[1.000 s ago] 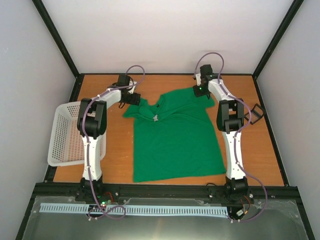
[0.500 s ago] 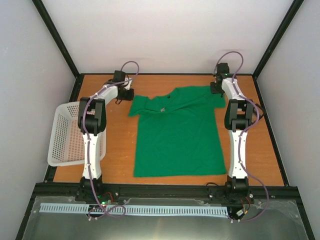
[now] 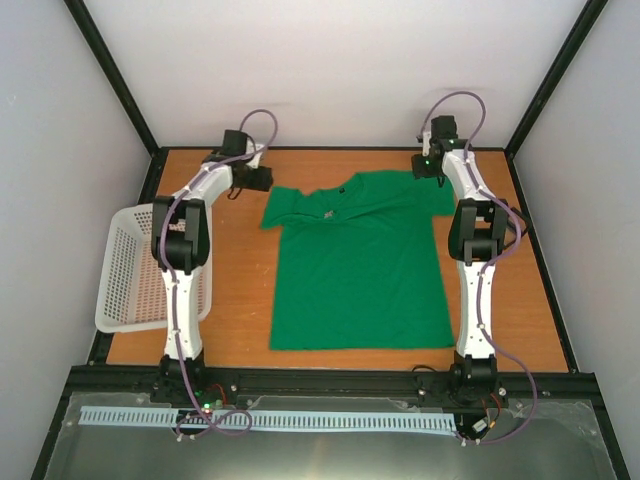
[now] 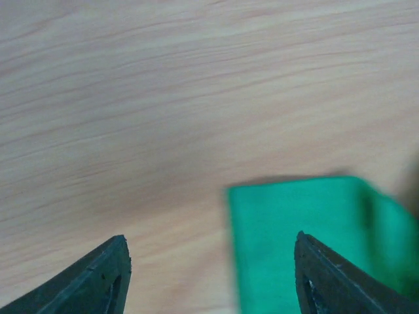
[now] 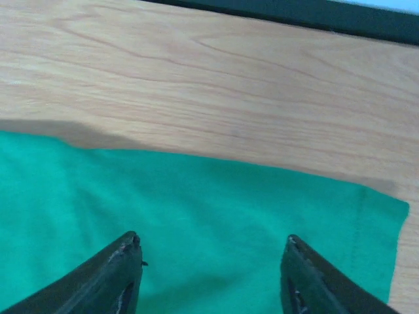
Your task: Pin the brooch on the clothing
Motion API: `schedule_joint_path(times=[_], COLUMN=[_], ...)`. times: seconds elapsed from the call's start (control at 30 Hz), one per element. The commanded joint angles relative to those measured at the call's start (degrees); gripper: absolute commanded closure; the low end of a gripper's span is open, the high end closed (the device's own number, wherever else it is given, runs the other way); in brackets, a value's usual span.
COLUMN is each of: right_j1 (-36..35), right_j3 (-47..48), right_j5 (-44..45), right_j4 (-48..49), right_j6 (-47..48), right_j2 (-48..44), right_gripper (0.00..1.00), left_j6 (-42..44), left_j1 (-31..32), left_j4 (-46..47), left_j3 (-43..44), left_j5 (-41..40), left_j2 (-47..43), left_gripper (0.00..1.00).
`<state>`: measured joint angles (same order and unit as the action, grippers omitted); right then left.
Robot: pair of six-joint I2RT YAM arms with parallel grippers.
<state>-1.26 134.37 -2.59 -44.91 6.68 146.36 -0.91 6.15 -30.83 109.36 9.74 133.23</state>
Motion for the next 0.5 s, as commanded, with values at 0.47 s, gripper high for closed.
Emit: schedule_joint_path(times=[0.47], right_j1=[-7.3], right_j3=[-8.8], right_j5=[-8.5], right_j4=[0.2], right_j6=[0.0], right_j2=[-8.5], right_gripper=[0.31], left_j6=[12.0], left_j1=[12.7], left_j4=[1.1], left_j3=[3.7], left_j5=[11.1], left_j2=[4.4], left_gripper=[0.22])
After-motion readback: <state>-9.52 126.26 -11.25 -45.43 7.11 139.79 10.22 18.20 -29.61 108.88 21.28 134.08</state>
